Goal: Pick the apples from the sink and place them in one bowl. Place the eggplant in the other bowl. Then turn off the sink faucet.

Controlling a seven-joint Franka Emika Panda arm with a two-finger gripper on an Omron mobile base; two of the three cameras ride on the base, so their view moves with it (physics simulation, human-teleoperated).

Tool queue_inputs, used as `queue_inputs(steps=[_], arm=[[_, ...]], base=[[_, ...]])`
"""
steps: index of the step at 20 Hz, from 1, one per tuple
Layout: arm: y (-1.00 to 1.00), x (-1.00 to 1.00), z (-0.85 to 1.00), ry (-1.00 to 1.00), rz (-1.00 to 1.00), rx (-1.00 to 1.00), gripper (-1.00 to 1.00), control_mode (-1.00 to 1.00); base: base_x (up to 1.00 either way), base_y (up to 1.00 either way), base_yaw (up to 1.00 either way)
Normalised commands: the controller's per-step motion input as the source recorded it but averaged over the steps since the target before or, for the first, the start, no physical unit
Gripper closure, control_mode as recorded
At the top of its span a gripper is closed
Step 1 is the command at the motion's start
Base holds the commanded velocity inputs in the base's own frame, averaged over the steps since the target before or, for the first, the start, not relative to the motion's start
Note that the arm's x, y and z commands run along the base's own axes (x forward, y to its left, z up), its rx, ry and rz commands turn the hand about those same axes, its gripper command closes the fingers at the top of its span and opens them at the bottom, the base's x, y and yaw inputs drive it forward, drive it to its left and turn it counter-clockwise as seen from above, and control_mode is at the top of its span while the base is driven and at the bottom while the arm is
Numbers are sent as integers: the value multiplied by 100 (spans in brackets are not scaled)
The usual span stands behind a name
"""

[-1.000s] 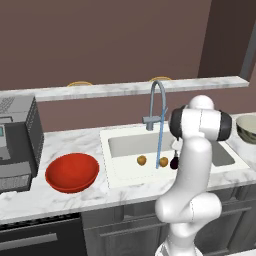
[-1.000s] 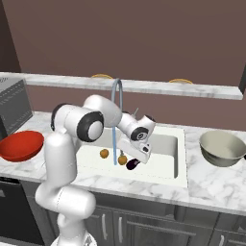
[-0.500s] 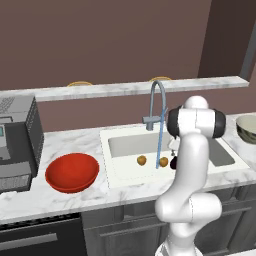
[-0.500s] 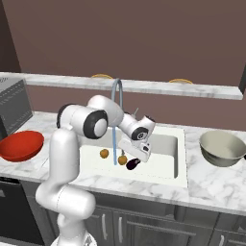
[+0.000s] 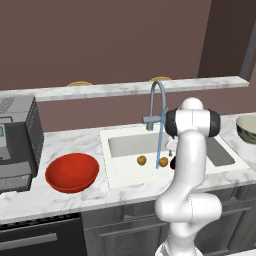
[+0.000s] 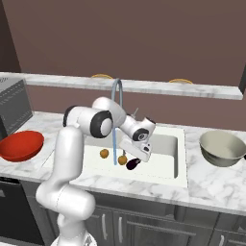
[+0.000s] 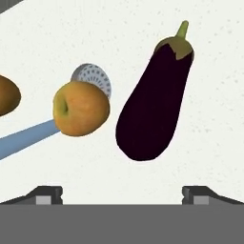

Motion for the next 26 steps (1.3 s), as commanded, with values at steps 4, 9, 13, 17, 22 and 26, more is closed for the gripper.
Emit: queue_inputs(steps=[4, 9, 13, 17, 22, 26], arm=[[-11, 21, -20, 0, 0, 0, -100, -100], [-13, 21, -16, 0, 0, 1, -100, -100], [-10, 24, -16, 0, 0, 0, -100, -100], [-7, 24, -18, 1, 0, 0, -100, -100], [-1, 12, -25, 2, 0, 0, -100, -100], [0, 0, -30, 0, 0, 1, -100, -100]], base=[[0, 0, 0], [0, 0, 0], [0, 0, 0], [0, 0, 0], [0, 0, 0], [0, 0, 0]])
